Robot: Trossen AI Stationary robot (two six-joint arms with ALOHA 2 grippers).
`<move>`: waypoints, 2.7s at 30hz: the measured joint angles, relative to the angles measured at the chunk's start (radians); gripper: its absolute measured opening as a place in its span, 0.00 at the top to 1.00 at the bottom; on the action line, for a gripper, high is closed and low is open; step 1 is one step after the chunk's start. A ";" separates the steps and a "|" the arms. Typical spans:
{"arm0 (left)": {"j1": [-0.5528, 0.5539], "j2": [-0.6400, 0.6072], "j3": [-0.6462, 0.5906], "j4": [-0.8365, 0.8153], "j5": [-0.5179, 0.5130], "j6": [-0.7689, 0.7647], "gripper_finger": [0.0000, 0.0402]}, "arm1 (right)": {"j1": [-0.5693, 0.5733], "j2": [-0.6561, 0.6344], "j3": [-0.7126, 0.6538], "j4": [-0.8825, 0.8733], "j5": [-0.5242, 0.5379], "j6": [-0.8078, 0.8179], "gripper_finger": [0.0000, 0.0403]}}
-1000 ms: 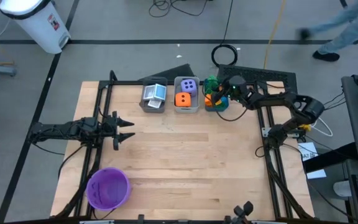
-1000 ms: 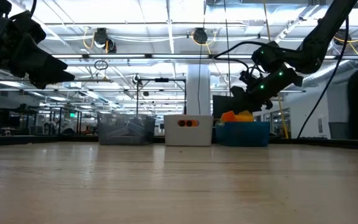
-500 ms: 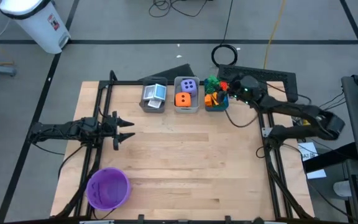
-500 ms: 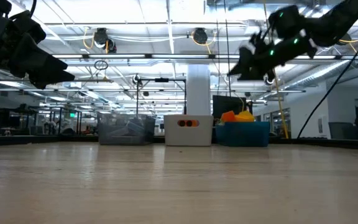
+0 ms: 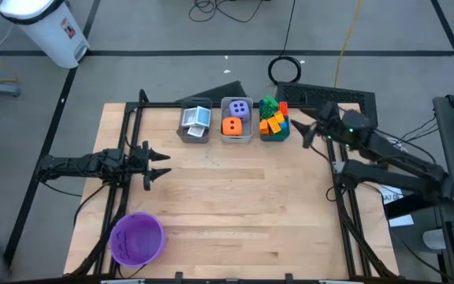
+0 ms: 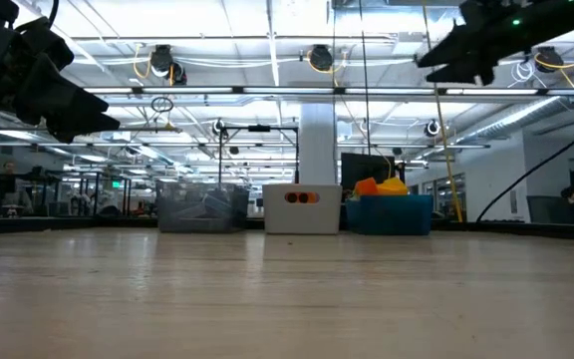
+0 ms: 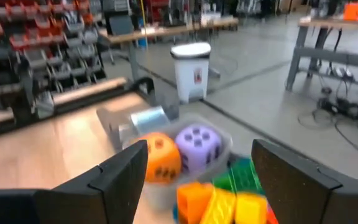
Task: Pick & Place Toys
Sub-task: Return to Home Position
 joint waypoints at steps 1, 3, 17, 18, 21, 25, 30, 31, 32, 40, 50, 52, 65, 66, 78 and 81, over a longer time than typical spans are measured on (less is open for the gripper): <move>0.000 0.000 0.000 0.000 0.000 0.000 0.39 | 0.000 -0.023 0.000 -0.044 0.000 0.000 0.30; 0.000 0.000 0.000 0.000 0.000 0.000 0.39 | 0.000 -0.065 -0.001 -0.136 0.000 0.007 0.31; 0.000 0.000 0.000 0.000 0.000 0.000 0.39 | -0.003 -0.206 -0.327 0.057 0.002 0.079 0.32; 0.000 0.000 0.000 0.000 0.000 0.000 0.39 | -0.005 -0.220 -0.333 0.073 0.003 0.066 0.32; 0.000 0.000 0.000 0.000 0.000 0.000 0.39 | -0.005 -0.262 -0.364 0.122 0.017 0.052 0.32; 0.000 0.000 0.000 0.000 0.000 0.000 0.39 | -0.003 -0.311 -0.456 0.202 0.053 0.050 0.31; 0.000 0.000 0.000 0.000 0.000 0.000 0.39 | -0.003 -0.359 -0.546 0.298 0.033 0.042 0.31; 0.000 0.000 0.000 0.000 0.000 0.000 0.39 | -0.003 -0.366 -0.552 0.303 0.023 0.043 0.31; 0.000 0.000 0.000 0.000 0.000 0.000 0.39 | 0.000 -0.373 -0.555 0.309 0.018 0.042 0.31; 0.000 0.000 0.000 0.000 0.000 0.000 0.39 | 0.131 -0.382 -0.558 0.323 0.001 0.049 0.31; 0.000 0.000 0.000 0.000 0.000 0.000 0.39 | 0.435 -0.392 -0.560 0.348 0.223 -0.065 0.31; 0.000 0.000 0.000 0.000 0.000 0.000 0.39 | 0.469 -0.399 -0.560 0.340 0.270 -0.092 0.31; 0.000 0.000 0.000 0.000 0.000 0.000 0.39 | 0.507 -0.441 -0.623 0.323 0.246 -0.116 0.31; 0.000 0.000 0.000 0.000 0.000 0.000 0.39 | 0.507 -0.441 -0.623 0.322 0.219 -0.123 0.31; 0.000 0.000 0.000 0.000 0.000 0.000 0.39 | 0.507 -0.442 -0.624 0.223 0.077 -0.134 0.31; 0.000 0.000 0.000 0.000 0.000 0.000 0.39 | 0.507 -0.442 -0.624 0.238 0.079 -0.114 0.31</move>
